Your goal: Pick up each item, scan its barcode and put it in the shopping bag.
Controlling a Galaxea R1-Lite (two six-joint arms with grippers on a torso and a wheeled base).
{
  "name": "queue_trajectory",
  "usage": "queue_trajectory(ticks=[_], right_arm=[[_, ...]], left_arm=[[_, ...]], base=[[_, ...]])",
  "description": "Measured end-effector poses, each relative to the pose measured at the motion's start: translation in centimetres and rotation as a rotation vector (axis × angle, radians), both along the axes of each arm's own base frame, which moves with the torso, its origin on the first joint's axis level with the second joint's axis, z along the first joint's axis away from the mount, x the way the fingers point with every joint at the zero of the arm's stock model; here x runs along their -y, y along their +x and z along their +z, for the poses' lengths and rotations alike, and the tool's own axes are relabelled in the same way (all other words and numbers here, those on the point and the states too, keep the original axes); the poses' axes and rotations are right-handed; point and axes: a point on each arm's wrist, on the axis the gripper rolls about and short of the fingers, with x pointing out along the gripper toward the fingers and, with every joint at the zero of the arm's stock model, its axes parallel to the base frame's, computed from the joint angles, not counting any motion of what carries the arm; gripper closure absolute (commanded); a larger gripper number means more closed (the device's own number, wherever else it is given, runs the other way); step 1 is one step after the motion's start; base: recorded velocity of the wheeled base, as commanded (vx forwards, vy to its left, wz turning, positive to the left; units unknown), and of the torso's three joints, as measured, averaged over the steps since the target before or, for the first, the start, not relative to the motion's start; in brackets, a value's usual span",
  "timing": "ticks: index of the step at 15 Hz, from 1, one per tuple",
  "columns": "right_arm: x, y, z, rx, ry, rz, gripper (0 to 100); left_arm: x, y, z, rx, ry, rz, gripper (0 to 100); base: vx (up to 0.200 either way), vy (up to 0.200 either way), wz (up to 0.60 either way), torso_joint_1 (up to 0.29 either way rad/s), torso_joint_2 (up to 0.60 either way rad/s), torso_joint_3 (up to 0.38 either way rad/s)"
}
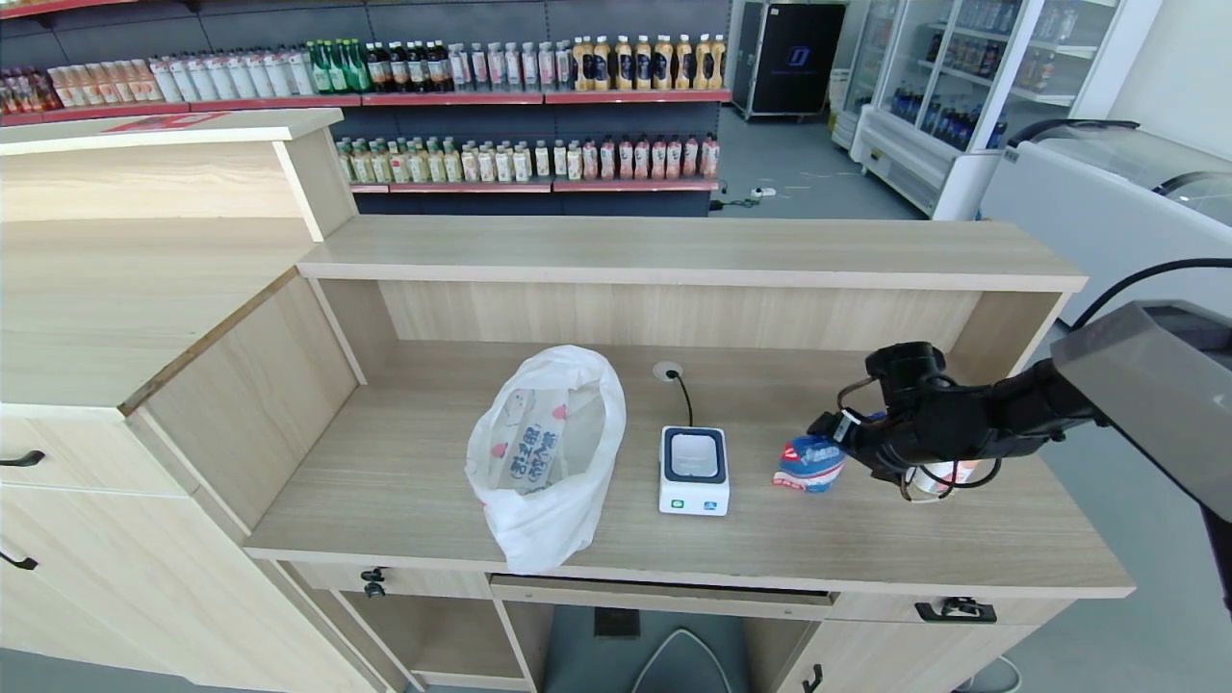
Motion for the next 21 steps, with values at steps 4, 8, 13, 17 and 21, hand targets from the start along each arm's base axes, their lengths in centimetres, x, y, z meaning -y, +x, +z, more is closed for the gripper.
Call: queue_trajectory(ticks=[4, 8, 13, 17, 21], right_arm=[[-0.8, 0.4, -0.5, 0.079, -0.006, 0.036, 100], [-0.7, -0.6, -1.8, 0.039, -0.156, 0.173, 100], [-0.2, -1.2, -1.4, 0.053, -0.198, 0.192, 100], [1.0, -1.4, 5.3, 0.245, -0.017, 0.354, 100], [5.4, -6.1, 16.2, 0.426, 0.387, 0.823, 100]], left_arm=[[0.0, 0.0, 0.0, 0.000, 0.000, 0.000, 0], [0.0, 0.0, 0.0, 0.000, 0.000, 0.000, 0], [0.0, 0.0, 0.0, 0.000, 0.000, 0.000, 0], [0.0, 0.0, 0.0, 0.000, 0.000, 0.000, 0], [0.0, 0.0, 0.0, 0.000, 0.000, 0.000, 0]], base=[[0.000, 0.000, 0.00, 0.000, 0.00, 0.000], [0.000, 0.000, 0.00, 0.000, 0.00, 0.000], [0.000, 0.000, 0.00, 0.000, 0.00, 0.000], [0.000, 0.000, 0.00, 0.000, 0.00, 0.000], [0.000, 0.000, 0.00, 0.000, 0.00, 0.000]])
